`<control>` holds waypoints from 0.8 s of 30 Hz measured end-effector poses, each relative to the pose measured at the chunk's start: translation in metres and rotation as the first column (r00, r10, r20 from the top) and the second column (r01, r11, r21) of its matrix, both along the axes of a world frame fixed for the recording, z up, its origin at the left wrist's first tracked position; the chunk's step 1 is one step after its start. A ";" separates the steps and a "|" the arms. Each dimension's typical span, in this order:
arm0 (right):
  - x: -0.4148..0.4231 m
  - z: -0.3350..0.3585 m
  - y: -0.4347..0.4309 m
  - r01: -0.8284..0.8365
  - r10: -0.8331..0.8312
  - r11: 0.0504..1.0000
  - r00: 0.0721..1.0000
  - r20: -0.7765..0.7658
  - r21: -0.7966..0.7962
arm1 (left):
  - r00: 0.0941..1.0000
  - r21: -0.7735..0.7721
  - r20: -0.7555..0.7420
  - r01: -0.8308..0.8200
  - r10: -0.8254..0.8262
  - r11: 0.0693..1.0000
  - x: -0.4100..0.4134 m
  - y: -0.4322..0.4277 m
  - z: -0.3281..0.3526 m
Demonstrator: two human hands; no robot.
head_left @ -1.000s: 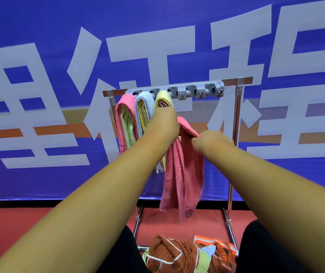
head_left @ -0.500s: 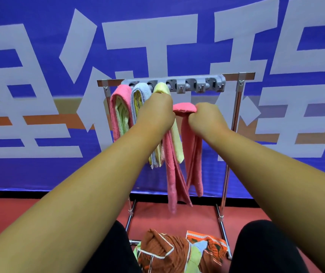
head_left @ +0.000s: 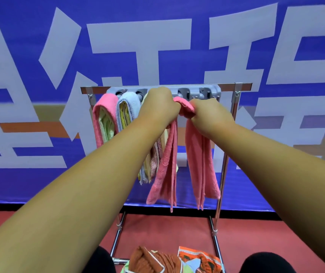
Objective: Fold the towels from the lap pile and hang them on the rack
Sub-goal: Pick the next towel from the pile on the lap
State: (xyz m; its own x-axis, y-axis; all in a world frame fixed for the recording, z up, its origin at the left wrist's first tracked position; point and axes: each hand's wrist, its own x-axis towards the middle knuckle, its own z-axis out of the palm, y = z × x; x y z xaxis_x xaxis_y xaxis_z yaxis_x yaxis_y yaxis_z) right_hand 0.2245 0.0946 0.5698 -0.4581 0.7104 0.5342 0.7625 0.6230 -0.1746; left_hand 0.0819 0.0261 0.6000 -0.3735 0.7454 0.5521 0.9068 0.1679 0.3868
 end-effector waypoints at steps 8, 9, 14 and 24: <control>-0.025 0.021 0.028 0.116 -0.116 0.993 0.988 -0.097 -0.008 | 0.996 0.067 0.027 -0.087 0.085 0.994 -0.008 0.025 0.018; -0.029 0.026 0.031 0.130 -0.129 0.991 0.987 -0.094 0.009 | 0.994 0.069 0.003 -0.110 0.110 0.992 -0.011 0.028 0.021; -0.046 0.045 0.042 0.167 -0.168 0.978 0.986 -0.006 0.126 | 0.976 0.068 -0.088 -0.191 0.197 0.979 -0.028 0.045 0.034; -0.060 0.019 0.071 0.101 -0.157 0.971 0.955 0.254 0.218 | 0.936 -0.076 -0.280 -0.245 0.215 0.967 -0.031 0.073 0.016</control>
State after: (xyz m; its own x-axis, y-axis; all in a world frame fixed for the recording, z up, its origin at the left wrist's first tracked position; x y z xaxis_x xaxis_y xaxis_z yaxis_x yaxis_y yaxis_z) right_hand 0.1643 0.1660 0.5887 -0.5150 0.6641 0.5420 0.8399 0.5172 0.1644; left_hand 0.0510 0.0987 0.6156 -0.3916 0.7176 0.5759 0.9057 0.4111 0.1035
